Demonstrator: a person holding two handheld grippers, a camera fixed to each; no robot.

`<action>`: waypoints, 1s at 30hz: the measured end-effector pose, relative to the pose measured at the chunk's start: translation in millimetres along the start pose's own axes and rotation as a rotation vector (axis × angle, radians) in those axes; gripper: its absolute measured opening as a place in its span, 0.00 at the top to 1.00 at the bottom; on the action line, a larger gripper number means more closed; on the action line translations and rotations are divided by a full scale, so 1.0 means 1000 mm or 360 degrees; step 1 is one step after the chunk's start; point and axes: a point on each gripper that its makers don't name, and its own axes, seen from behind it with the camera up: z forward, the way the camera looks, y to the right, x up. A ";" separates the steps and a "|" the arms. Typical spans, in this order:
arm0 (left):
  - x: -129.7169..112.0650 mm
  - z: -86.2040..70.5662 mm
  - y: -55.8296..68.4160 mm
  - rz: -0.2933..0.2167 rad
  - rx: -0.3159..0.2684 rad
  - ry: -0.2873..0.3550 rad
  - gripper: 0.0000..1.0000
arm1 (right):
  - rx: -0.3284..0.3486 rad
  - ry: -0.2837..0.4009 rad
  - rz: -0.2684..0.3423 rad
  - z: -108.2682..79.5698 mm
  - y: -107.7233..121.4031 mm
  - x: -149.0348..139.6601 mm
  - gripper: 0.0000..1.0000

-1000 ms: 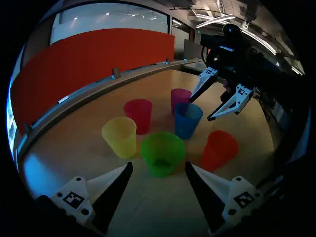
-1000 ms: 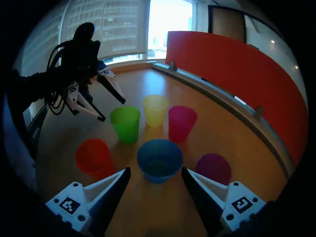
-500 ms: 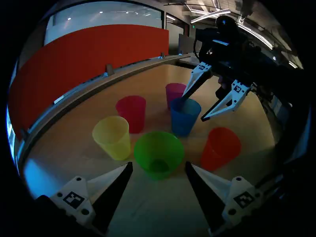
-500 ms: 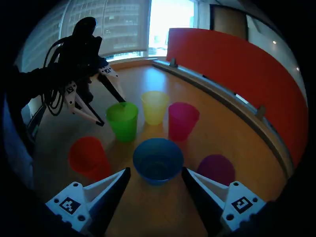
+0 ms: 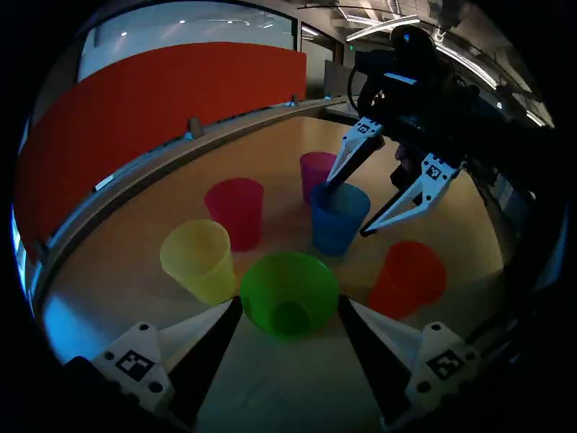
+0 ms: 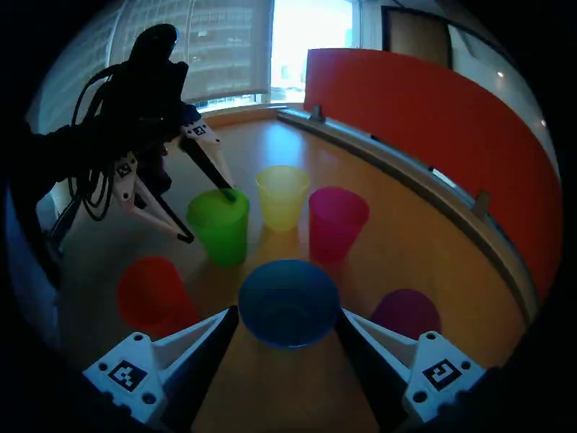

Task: Pour water

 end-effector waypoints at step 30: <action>-0.001 0.014 -0.001 0.0025 0.0018 -0.0010 0.14 | -0.0023 0.0007 -0.0019 0.011 0.003 0.003 0.00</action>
